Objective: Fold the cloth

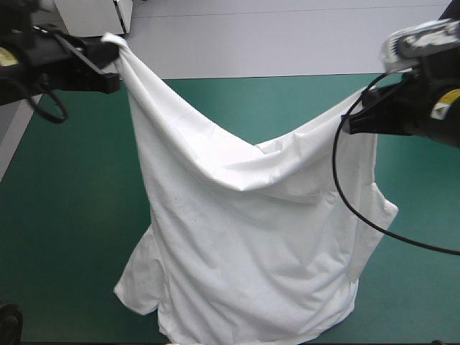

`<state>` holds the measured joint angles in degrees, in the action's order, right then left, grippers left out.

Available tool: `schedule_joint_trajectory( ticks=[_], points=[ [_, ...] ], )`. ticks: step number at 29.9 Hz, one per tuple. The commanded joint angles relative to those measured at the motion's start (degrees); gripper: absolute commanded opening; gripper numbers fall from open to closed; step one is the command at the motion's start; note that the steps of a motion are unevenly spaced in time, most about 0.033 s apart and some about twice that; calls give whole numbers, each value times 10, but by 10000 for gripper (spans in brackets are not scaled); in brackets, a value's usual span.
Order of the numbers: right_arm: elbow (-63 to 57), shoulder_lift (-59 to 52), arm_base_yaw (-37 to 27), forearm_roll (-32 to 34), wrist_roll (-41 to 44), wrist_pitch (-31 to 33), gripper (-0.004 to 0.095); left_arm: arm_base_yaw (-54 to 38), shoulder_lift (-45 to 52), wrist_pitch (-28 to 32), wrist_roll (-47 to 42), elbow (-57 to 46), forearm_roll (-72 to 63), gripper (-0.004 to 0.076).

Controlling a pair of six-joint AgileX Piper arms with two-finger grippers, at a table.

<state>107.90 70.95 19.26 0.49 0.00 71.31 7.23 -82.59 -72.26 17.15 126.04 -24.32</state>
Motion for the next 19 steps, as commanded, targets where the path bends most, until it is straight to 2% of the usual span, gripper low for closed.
schedule_joint_trajectory(
  ticks=[1,4,7,11,14,19],
  points=[
    [-102,5,1,47,14,-98,-17,1,-24,33,16,-82,3,-22],
    [-173,39,-7,55,24,-177,-17,1,-70,72,21,-133,3,-22],
    [-186,96,-33,40,28,-205,-17,1,-128,108,25,-141,3,-22],
    [-166,180,-76,14,34,-241,-17,1,-190,192,25,-141,4,-22],
    [-135,243,-106,-13,34,-252,-17,1,-231,234,27,-141,14,-22],
    [-60,329,-141,-38,34,-239,-17,1,-288,257,21,-141,43,-22]
  ],
)
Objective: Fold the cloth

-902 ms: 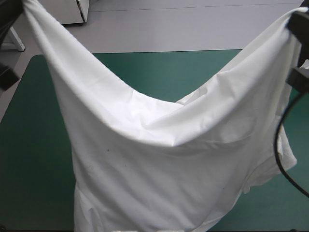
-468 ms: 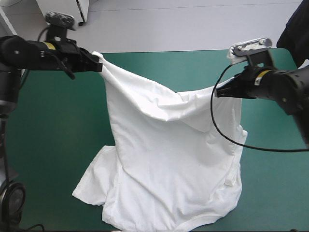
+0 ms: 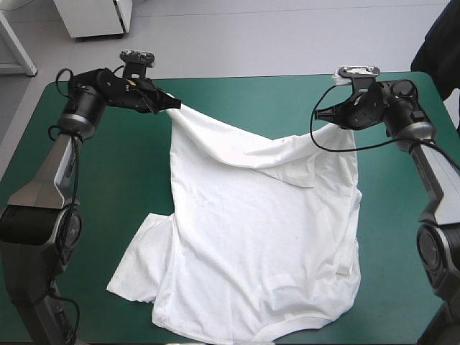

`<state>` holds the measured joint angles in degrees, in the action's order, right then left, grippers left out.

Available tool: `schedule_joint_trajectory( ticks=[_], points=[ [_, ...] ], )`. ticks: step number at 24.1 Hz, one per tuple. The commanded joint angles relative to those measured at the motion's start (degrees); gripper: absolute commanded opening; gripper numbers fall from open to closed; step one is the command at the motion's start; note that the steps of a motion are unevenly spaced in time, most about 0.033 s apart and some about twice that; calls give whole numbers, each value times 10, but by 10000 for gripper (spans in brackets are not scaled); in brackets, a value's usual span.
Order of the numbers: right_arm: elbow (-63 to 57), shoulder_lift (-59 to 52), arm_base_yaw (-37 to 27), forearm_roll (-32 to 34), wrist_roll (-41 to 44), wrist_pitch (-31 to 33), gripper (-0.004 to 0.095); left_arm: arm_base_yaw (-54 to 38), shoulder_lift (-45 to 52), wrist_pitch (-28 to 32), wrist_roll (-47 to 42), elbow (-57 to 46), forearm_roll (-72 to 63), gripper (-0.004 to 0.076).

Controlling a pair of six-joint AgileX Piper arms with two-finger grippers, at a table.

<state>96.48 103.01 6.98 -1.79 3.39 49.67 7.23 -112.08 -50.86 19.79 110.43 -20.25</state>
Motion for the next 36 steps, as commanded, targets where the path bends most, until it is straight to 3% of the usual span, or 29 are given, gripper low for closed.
schedule_joint_trajectory(
  ticks=[1,7,10,11,13,16,18,20,22,25,28,32,36],
  points=[
    [70,24,-22,-19,0,-20,-17,1,-3,48,-6,15,6,-22],
    [151,88,-22,-8,-3,-17,-17,1,-35,109,-18,15,8,-22],
    [182,113,-22,-16,-11,21,-6,1,-40,128,-17,15,11,-21],
    [185,117,-22,-18,-20,31,9,1,-40,128,-16,15,11,-18],
    [184,119,-22,-31,-42,58,143,1,-40,127,-14,15,9,32],
    [185,119,-22,-52,-42,62,343,1,-40,111,-14,15,-7,165],
    [186,118,-22,-70,-42,74,472,1,-35,85,-12,15,-15,307],
    [190,118,-22,-73,-41,98,527,1,-28,51,-12,17,-15,443],
    [194,113,-22,-68,-34,128,527,1,-20,-8,-12,33,-7,520],
    [195,90,-22,-56,-24,158,527,0,-3,-94,-16,64,34,488],
    [194,53,-22,-52,-22,185,522,0,24,-231,-48,77,116,447],
    [167,1,-21,-43,-13,219,482,0,91,-229,-71,19,120,430],
    [58,-89,-20,-37,-13,219,469,0,233,-229,-115,-172,123,430]
  ],
)
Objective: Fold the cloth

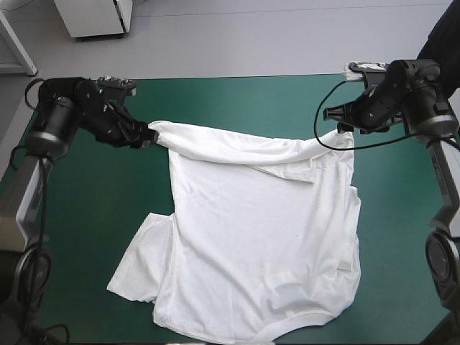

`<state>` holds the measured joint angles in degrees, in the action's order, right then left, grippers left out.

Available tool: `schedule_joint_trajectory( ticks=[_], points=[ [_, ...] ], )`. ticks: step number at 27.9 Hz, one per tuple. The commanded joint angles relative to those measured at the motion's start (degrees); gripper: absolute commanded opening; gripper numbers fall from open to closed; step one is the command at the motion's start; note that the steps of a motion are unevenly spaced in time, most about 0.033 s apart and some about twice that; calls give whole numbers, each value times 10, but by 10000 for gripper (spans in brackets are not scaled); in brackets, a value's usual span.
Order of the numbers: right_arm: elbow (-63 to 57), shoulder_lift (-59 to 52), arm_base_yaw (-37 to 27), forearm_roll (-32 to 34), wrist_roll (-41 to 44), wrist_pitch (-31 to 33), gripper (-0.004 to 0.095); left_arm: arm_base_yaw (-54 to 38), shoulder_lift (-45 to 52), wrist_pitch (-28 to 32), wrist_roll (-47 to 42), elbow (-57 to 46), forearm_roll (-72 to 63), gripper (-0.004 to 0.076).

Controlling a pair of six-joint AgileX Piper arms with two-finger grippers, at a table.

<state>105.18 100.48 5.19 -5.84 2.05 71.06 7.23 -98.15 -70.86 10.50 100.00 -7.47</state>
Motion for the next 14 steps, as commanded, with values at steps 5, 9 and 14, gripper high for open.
schedule_joint_trajectory(
  ticks=[5,9,14],
  points=[
    [-119,-135,-2,-20,0,5,469,0,266,-29,-69,-240,1,383],
    [-151,-161,-2,-46,0,5,469,0,354,-29,-116,-302,37,300],
    [-165,-181,-2,-56,3,5,468,0,416,-29,-114,-368,18,305]
  ],
)
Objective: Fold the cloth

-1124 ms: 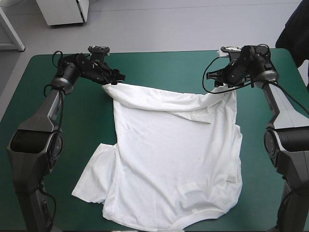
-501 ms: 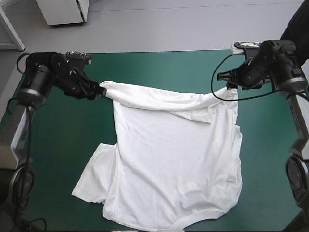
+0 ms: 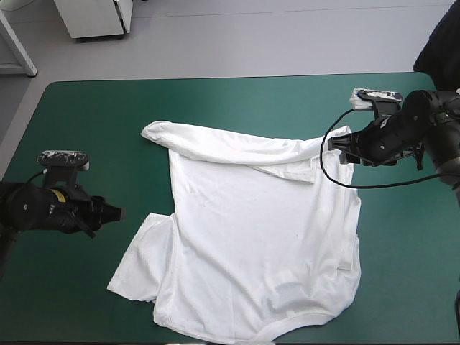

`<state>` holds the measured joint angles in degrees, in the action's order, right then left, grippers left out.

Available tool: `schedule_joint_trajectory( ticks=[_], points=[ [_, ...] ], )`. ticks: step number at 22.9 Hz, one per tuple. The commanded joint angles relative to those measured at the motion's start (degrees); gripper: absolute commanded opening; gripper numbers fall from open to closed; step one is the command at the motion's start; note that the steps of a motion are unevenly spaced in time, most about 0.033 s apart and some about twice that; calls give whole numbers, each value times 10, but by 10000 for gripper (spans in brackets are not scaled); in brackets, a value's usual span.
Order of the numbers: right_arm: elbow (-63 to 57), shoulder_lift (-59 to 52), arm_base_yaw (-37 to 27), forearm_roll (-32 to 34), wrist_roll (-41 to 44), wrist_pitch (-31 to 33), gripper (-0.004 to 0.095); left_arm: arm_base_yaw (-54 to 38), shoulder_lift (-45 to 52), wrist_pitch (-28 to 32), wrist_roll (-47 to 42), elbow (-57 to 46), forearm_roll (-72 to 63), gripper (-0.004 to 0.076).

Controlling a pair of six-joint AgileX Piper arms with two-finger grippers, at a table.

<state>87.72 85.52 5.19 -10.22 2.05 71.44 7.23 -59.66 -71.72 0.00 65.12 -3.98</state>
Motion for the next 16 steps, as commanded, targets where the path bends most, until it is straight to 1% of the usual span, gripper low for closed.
schedule_joint_trajectory(
  ticks=[1,3,7,10,13,16],
  points=[
    [10,-35,-2,-12,7,1,469,0,38,-20,-5,-36,-25,312],
    [10,-44,-2,-11,8,1,468,0,47,-20,10,-71,-32,335],
    [10,-61,-2,-10,8,1,468,0,56,-20,17,-138,-39,419],
    [10,-75,-2,-9,8,1,467,0,56,-14,16,-190,-35,426],
    [10,-85,-2,-5,8,1,465,0,56,23,0,-259,-23,426],
    [10,-88,-2,-5,11,1,449,0,56,84,-10,-306,-25,426]
  ],
)
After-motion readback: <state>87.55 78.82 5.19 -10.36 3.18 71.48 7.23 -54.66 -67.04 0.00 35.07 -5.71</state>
